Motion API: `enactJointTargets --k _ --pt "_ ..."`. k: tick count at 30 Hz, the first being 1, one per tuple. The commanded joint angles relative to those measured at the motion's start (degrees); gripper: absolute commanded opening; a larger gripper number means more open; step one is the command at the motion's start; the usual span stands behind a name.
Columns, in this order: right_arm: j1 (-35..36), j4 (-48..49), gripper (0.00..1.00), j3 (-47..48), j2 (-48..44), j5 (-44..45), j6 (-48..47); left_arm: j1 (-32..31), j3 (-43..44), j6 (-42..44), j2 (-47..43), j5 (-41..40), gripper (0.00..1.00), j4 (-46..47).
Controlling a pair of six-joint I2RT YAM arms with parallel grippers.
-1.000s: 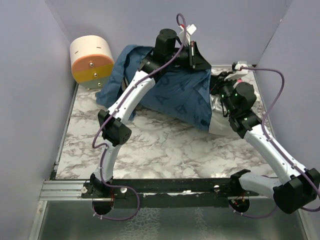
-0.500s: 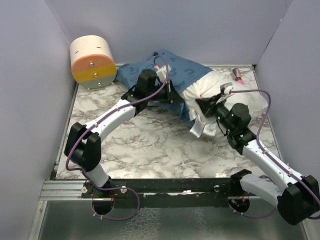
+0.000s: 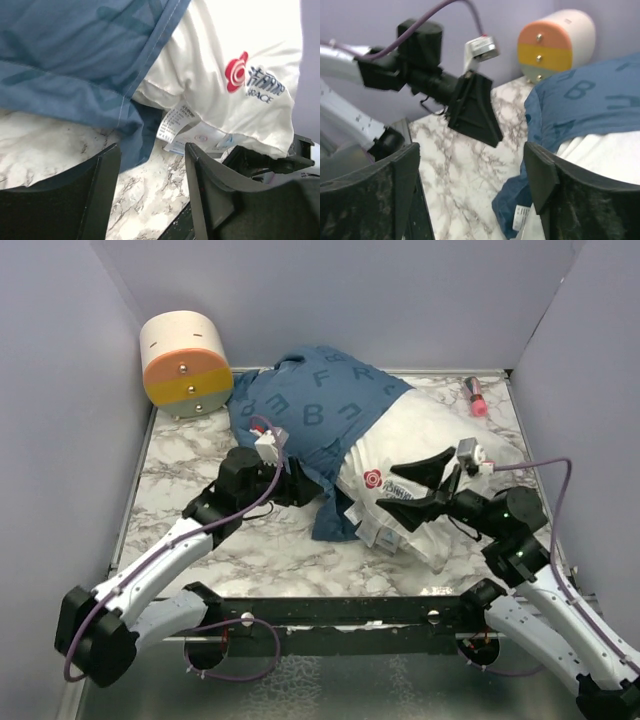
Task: Put the pillow into the pillowcase
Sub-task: Stuff the pillow into the pillowcase.
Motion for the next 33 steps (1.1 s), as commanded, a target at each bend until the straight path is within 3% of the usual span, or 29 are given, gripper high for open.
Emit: enactJointTargets --k 1,4,9,13,16,19,25,33 --pt "0.01 -12.27 0.88 8.76 0.19 12.75 -2.24 0.30 -1.53 5.55 -12.15 -7.42 0.63 -6.17" --pt "-0.05 -17.88 0.91 11.24 2.71 24.18 -3.09 0.30 0.57 7.32 -16.10 -8.70 0.68 -5.44" --pt "-0.70 -20.06 0.90 11.43 5.49 29.69 -2.06 -2.75 13.74 11.72 -4.93 -11.67 0.68 -9.44" --pt "-2.16 -22.42 0.89 12.16 6.50 33.57 -1.92 -14.52 23.84 21.48 4.93 -25.96 0.69 -11.31" --pt "-3.77 -23.90 0.88 12.57 7.07 34.73 -1.15 -16.89 31.71 28.21 13.03 -32.24 0.69 -13.14" --pt "-7.27 -24.95 0.88 12.10 7.38 33.40 -0.08 -16.88 39.67 33.73 20.61 -36.41 0.69 -14.47" --pt "-20.65 -24.44 0.87 10.15 10.31 20.52 1.46 -16.94 51.77 37.51 33.47 -39.05 0.69 -17.41" --pt "-21.08 -23.36 0.86 8.04 12.60 19.94 1.25 -16.93 57.40 37.41 41.08 -38.38 0.68 -21.10"
